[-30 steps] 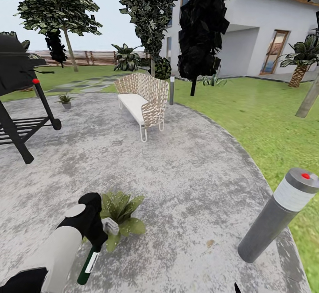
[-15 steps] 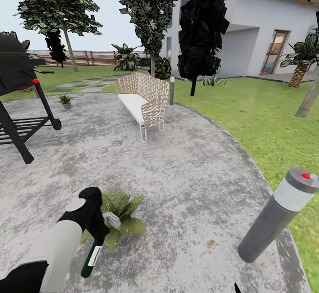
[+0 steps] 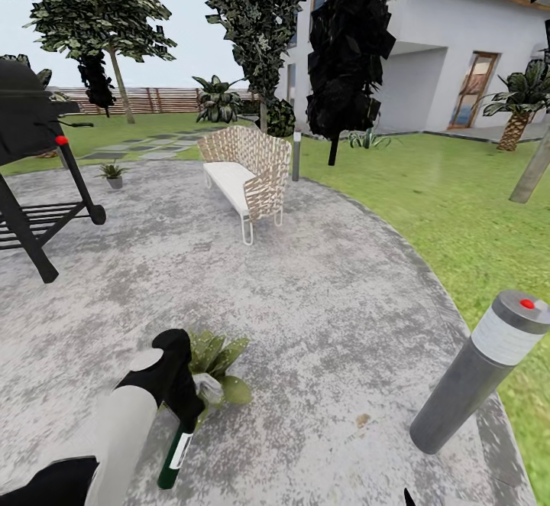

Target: Pick up the pesticide atomizer in the garden and spray insectifuge to fully cover both potted plants in the garden.

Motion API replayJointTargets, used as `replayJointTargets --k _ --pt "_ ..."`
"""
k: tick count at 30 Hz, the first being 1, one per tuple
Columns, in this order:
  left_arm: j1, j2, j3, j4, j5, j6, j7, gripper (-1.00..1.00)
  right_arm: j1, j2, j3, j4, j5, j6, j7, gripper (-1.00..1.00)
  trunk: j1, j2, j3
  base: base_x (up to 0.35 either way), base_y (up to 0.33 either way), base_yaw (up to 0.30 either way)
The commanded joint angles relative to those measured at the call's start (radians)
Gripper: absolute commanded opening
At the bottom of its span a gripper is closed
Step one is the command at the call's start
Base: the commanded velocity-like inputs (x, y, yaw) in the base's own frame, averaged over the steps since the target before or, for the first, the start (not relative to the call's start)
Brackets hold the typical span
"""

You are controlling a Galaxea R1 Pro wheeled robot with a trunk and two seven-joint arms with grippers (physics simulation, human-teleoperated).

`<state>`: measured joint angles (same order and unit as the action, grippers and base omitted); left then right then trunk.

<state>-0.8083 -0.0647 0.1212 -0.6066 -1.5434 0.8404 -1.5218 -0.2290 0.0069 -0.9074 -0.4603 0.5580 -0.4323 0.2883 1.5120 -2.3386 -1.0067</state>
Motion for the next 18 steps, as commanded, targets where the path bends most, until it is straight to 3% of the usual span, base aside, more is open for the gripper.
replayJointTargets --k 1,6,9,12,18 --pt "-0.001 -0.009 0.007 -0.001 -0.011 0.011 -0.008 -1.0 -0.001 0.001 -0.008 -0.001 0.005 -0.003 0.008 1.0 0.0 0.0 -0.001 0.0 0.0 0.0" --pt "-0.002 0.005 0.009 -0.003 -0.008 0.005 -0.018 -1.0 -0.001 0.001 -0.008 -0.001 0.005 -0.003 0.008 1.0 0.0 0.0 -0.001 0.0 0.0 0.0" --pt "-0.002 0.047 0.013 -0.001 -0.005 0.003 -0.021 -1.0 -0.001 0.001 -0.008 -0.001 0.005 -0.003 0.008 1.0 0.0 0.0 -0.001 0.0 0.0 0.0" --pt "-0.002 0.07 0.014 -0.005 -0.004 0.004 -0.02 -1.0 -0.001 0.001 -0.008 -0.001 0.005 -0.003 0.008 1.0 0.0 0.0 -0.001 0.0 0.0 0.0" --pt "-0.008 0.061 0.012 -0.013 -0.003 0.01 -0.018 -1.0 -0.001 0.001 -0.008 -0.001 0.005 -0.003 0.008 1.0 0.0 0.0 -0.001 0.0 0.0 0.0"
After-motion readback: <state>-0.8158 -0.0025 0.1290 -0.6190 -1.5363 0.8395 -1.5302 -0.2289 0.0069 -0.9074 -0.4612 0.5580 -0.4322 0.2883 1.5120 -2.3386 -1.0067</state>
